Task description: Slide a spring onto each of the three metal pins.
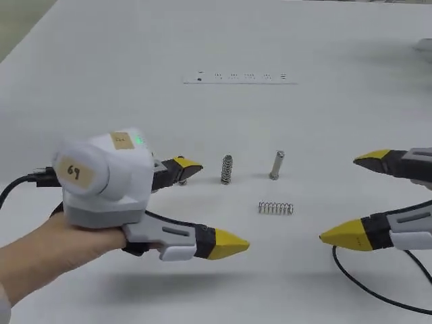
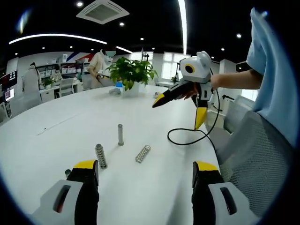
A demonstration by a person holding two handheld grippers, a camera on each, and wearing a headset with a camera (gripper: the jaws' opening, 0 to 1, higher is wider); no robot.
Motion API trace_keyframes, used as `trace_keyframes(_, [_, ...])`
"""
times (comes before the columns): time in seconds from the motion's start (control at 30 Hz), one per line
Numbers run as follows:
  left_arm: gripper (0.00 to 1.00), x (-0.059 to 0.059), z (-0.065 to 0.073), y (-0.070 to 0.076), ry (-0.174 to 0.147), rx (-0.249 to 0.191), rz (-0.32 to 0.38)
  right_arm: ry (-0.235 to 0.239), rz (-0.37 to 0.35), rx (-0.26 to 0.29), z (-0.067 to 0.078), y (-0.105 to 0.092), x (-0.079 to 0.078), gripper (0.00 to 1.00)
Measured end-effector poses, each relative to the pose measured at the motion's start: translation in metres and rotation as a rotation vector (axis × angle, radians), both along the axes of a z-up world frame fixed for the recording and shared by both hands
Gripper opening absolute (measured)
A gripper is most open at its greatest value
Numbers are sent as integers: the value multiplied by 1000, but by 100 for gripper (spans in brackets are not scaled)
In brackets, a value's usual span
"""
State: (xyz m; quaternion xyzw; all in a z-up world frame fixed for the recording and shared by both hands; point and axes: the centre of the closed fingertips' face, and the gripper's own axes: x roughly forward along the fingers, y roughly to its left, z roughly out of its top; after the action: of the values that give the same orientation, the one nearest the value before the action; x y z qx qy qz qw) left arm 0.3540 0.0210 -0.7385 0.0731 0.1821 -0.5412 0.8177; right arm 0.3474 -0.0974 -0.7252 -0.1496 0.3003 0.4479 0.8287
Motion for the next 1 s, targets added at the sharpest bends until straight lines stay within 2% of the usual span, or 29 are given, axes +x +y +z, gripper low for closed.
trace_keyframes(0.1, [78,3,-7,-10,-8,21,-33,4,-28,16,1,-5,-3,89])
trace_keyframes(0.2, [73,8,-15,-15,-22,46,-48,5,-61,30,4,-11,-3,88])
trace_keyframes(0.27, [71,10,-18,-20,-14,42,-55,7,-72,51,8,-12,-5,88])
trace_keyframes(0.33, [67,12,-23,-26,-6,43,-66,4,-77,43,8,-15,-6,88])
trace_keyframes(0.53, [57,20,-34,-41,-11,42,-73,16,-97,32,4,-25,-8,85])
trace_keyframes(0.6, [51,23,-37,-45,-8,40,-73,18,-99,29,3,-26,-10,84])
trace_keyframes(0.7, [38,27,-45,-47,-9,63,-77,22,-106,30,3,-27,-11,83])
trace_keyframes(0.87, [33,31,-51,-50,-17,68,-71,28,-115,37,2,-28,-14,82])
trace_keyframes(1.0, [22,34,-53,-52,-10,61,-65,33,-121,39,0,-29,-16,81])
